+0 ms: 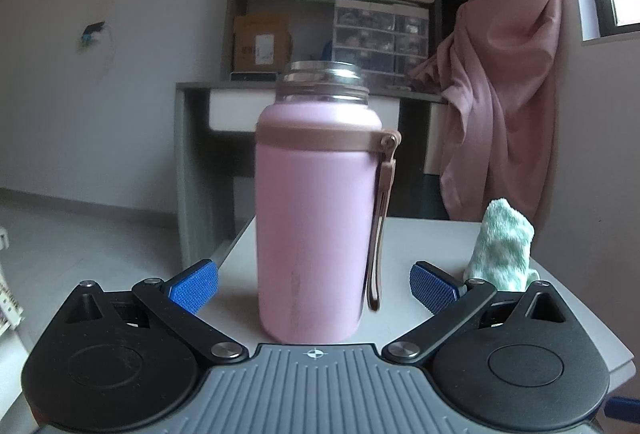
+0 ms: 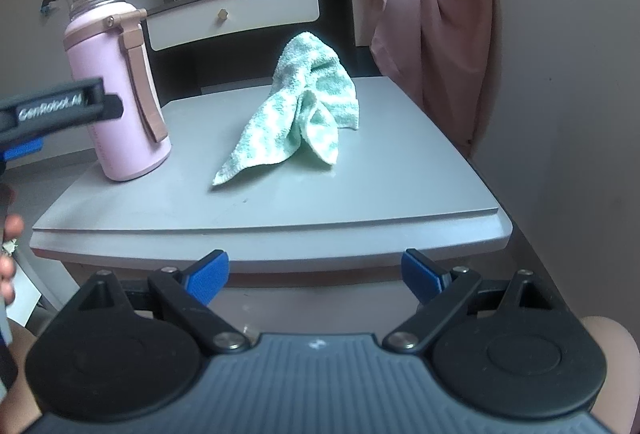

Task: Clean container
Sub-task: 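Move the left gripper toward the pink bottle, then close the left gripper on the pink bottle while the right gripper approaches the green towel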

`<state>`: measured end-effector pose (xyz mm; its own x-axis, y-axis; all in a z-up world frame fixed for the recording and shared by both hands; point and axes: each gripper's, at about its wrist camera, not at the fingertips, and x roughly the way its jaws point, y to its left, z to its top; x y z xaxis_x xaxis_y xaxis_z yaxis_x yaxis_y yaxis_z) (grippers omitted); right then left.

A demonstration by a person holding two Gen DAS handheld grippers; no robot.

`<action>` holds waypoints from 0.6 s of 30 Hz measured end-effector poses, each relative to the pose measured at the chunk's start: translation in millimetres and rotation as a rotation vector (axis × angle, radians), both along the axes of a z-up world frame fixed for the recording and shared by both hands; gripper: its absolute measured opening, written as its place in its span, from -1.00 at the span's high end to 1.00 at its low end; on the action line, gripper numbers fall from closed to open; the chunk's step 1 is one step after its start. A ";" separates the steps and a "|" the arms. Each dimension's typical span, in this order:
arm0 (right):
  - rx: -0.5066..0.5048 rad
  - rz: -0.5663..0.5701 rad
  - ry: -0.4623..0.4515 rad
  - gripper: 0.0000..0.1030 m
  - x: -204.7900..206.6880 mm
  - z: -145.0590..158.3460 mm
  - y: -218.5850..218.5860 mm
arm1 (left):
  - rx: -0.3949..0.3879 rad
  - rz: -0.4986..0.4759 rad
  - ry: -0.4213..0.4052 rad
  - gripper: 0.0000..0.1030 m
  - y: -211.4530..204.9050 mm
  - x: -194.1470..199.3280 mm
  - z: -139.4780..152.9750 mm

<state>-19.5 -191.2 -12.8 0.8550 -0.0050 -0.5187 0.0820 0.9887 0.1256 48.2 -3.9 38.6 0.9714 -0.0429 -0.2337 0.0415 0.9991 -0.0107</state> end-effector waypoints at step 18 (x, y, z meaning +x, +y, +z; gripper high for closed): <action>0.007 -0.027 0.033 -0.81 14.2 -8.4 -6.3 | -0.008 -0.024 -0.033 -1.00 -3.4 68.2 -0.6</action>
